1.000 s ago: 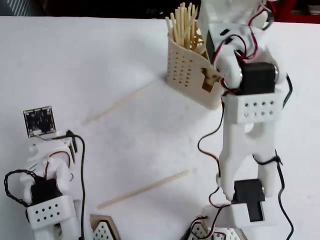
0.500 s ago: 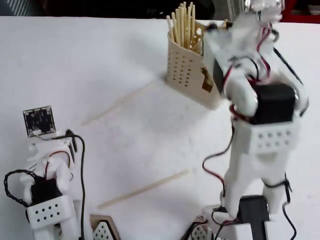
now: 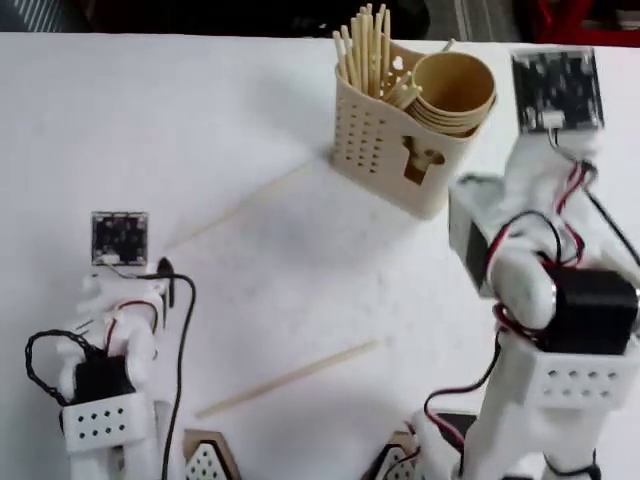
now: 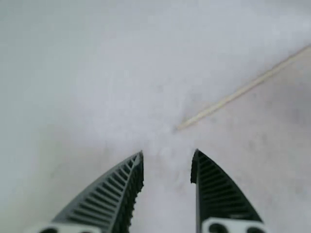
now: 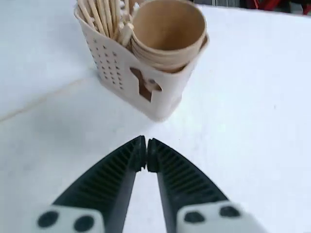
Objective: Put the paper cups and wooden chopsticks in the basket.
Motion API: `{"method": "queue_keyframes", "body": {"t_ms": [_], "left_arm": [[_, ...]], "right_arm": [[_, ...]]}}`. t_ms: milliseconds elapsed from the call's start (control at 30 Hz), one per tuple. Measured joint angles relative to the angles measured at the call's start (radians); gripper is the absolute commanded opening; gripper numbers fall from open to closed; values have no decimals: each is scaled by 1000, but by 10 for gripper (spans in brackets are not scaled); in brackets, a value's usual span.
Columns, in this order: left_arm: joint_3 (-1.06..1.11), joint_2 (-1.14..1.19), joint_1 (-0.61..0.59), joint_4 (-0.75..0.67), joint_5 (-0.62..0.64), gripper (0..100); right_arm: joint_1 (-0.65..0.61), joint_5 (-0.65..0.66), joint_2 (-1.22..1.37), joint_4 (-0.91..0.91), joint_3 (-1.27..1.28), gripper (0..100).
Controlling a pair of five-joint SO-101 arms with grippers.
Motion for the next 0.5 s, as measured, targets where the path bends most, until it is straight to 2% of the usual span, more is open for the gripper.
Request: {"method": "queue_keyframes", "body": {"t_ms": [200, 500], "left_arm": [[-103, 0, 94, 110, -86, 170], [-373, 0, 279, 381, -229, 177]], "right_arm": [[64, 0, -133, -78, 387, 18], [160, 0, -298, -413, 956, 18]]}}
